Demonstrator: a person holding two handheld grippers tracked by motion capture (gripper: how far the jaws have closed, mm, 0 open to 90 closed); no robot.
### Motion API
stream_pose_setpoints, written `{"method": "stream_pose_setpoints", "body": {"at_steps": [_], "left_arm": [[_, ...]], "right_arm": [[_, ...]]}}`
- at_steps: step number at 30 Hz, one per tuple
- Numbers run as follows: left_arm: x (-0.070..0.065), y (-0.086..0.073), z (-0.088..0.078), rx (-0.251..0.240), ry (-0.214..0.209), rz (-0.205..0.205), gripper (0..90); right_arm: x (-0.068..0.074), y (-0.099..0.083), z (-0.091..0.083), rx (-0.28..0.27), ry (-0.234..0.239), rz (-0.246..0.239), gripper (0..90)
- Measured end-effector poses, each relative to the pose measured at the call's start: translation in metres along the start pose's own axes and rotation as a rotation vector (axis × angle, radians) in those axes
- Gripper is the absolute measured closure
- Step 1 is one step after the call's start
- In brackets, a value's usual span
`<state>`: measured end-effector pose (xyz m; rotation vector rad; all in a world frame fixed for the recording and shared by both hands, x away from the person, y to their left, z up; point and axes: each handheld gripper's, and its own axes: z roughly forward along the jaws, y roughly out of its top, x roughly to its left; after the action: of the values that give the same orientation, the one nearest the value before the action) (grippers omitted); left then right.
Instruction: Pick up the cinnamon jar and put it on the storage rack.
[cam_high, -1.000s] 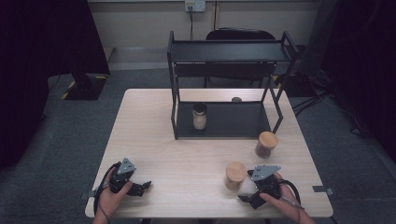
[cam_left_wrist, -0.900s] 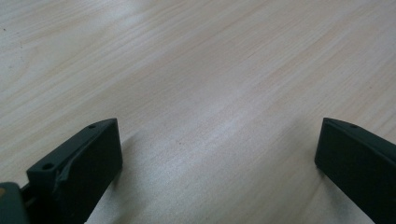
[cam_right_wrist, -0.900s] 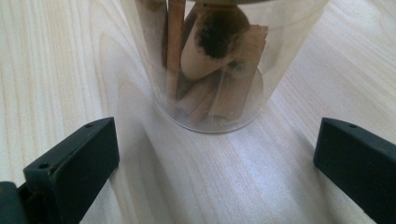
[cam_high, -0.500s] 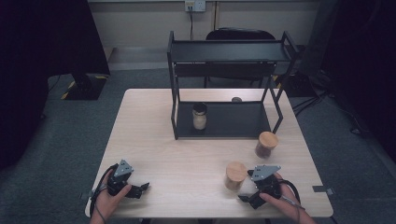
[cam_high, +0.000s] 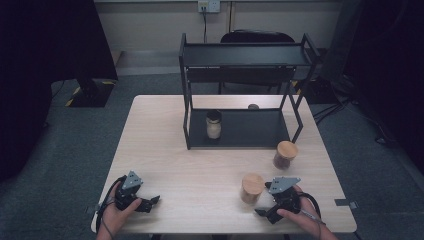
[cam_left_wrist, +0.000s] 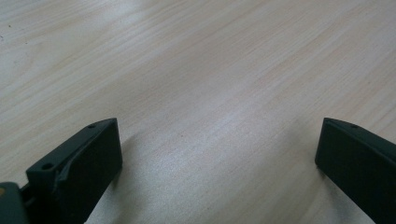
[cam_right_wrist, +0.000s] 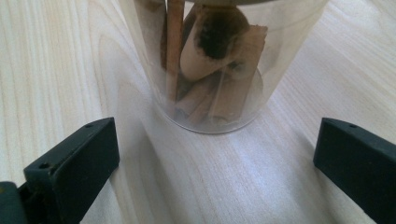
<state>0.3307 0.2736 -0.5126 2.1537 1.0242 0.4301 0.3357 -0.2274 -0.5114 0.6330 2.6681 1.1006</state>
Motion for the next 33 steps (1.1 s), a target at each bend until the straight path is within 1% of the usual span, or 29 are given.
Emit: {"method": "stream_pose_setpoints", "body": {"at_steps": [7, 12, 16, 19, 22, 27, 31, 33], "left_arm": [[0.000, 0.000, 0.000, 0.000, 0.000, 0.000, 0.1], [0.000, 0.000, 0.000, 0.000, 0.000, 0.001, 0.1], [0.000, 0.000, 0.000, 0.000, 0.000, 0.000, 0.1], [0.000, 0.000, 0.000, 0.000, 0.000, 0.000, 0.1], [0.000, 0.000, 0.000, 0.000, 0.000, 0.002, 0.1], [0.000, 0.000, 0.000, 0.000, 0.000, 0.002, 0.1], [0.000, 0.000, 0.000, 0.000, 0.000, 0.001, 0.1], [0.000, 0.000, 0.000, 0.000, 0.000, 0.001, 0.1]], "right_arm": [[-0.002, 0.003, 0.000, 0.022, 0.014, -0.003, 0.0], [-0.004, 0.004, -0.001, 0.028, -0.018, 0.019, 0.8], [-0.007, 0.006, -0.003, 0.004, -0.019, 0.040, 0.8], [-0.007, 0.010, -0.003, -0.010, -0.032, 0.038, 0.8], [-0.007, 0.016, -0.002, -0.024, -0.032, 0.039, 0.7], [-0.007, 0.022, 0.002, -0.036, -0.015, 0.043, 1.3], [-0.006, 0.026, 0.005, -0.058, 0.002, 0.062, 5.4], [-0.006, 0.028, 0.006, -0.072, 0.009, 0.057, 8.2]]}}
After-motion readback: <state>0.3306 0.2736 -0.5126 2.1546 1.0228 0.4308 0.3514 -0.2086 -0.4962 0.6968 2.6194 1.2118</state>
